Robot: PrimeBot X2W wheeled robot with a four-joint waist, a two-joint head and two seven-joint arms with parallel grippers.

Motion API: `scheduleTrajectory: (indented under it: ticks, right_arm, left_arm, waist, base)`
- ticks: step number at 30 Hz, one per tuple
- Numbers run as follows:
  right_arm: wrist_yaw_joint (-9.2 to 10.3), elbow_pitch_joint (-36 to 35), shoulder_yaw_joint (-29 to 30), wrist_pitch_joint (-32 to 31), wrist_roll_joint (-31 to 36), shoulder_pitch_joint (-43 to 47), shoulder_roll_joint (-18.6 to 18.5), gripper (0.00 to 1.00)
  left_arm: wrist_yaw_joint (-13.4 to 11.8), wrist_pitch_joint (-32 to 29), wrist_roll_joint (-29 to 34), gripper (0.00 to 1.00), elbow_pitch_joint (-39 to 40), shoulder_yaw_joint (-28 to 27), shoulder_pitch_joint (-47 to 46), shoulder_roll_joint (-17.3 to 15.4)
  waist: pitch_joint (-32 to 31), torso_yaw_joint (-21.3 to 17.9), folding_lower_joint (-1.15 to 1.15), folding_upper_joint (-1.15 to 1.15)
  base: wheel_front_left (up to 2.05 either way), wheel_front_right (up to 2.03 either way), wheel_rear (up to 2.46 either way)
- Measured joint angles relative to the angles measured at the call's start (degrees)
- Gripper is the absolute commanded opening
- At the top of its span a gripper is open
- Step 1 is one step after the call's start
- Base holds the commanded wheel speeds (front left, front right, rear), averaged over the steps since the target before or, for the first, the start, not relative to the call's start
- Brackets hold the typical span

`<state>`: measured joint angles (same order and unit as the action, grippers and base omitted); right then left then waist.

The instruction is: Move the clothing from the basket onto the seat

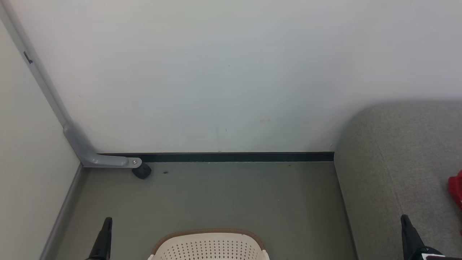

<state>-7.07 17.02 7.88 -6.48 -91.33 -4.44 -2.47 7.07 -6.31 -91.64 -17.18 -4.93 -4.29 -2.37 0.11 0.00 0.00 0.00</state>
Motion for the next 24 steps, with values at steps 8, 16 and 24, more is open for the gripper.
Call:
scheduleTrajectory:
  ticks: [8,16,24]
  right_arm:
    - [0.00,0.00,0.00,0.00,0.00,0.00,0.00,0.00]
    - [0.01,0.00,-0.01,0.00,0.00,0.00,0.00,0.00]
    - [0.00,0.00,-0.01,0.00,-0.01,0.00,0.00,0.00]
  left_arm:
    - [0.00,-0.08,-0.01,0.00,0.00,0.00,0.00,0.01]
    - [0.00,-0.15,-0.01,0.00,0.01,0.00,0.00,0.02]
    - [0.00,-0.15,-0.01,0.00,0.01,0.00,0.00,0.02]
  waist:
    - [0.00,0.00,0.00,0.00]
    - [0.00,0.00,0.00,0.00]
    - [0.00,0.00,0.00,0.00]
  base:
    - [0.00,0.00,0.00]
    - [0.00,0.00,0.00]
    - [0.00,0.00,0.00]
